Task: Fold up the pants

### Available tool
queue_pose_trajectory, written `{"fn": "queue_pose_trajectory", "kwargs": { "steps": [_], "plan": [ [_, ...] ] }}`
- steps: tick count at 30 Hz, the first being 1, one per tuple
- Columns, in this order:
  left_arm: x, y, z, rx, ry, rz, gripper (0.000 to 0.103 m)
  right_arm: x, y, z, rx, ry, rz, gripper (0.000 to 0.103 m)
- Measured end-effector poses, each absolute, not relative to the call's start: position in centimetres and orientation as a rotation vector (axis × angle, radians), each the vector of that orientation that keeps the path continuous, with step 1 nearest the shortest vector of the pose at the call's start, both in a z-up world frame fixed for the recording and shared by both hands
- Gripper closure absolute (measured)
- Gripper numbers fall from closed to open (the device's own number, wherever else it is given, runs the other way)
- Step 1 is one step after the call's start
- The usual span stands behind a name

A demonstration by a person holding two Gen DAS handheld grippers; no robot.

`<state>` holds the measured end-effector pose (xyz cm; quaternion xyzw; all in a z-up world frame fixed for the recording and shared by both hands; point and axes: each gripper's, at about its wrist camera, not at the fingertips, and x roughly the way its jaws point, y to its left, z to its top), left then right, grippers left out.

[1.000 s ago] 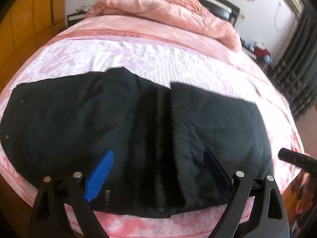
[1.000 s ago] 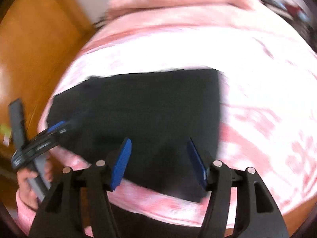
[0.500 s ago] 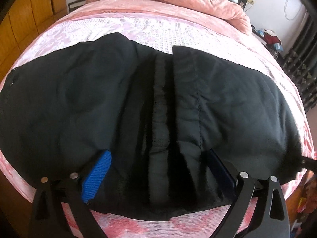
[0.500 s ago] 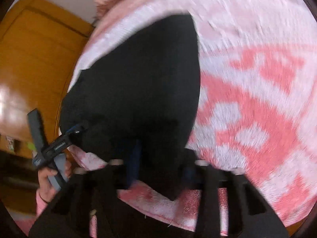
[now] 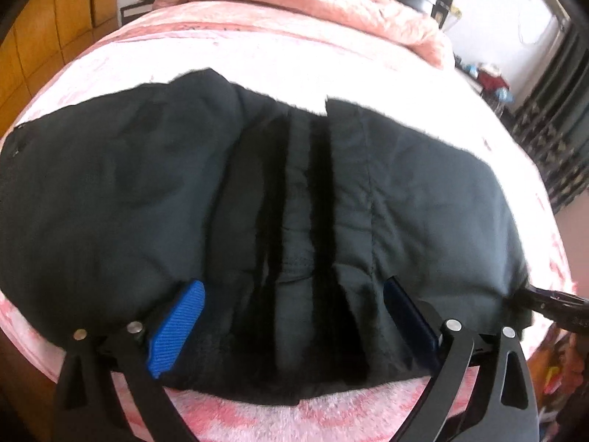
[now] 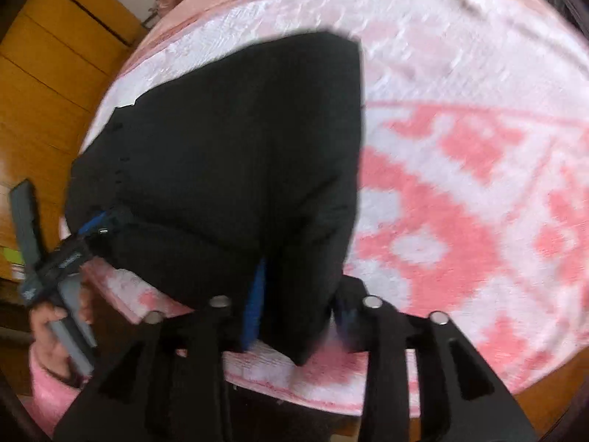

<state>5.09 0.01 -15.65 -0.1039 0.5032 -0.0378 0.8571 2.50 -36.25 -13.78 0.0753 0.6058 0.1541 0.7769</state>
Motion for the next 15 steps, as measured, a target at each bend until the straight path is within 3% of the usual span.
{"fn": "queue_pose_trajectory", "kwargs": {
  "steps": [1, 8, 15],
  "plan": [
    [4.7, 0.8, -15.0, -0.228, 1.04, -0.073, 0.005, 2.2, -36.5, -12.4, 0.118, 1.273, 0.288, 0.056],
    [2.5, 8.7, -13.6, -0.32, 1.003, 0.039, 0.005, 1.2, -31.9, -6.9, 0.011, 1.134, 0.334, 0.056],
    [-0.7, 21.9, -13.1, -0.556, 0.932, 0.239, 0.005, 1.6, -20.2, -8.4, -0.064, 1.187, 0.591, 0.057]
  ]
}}
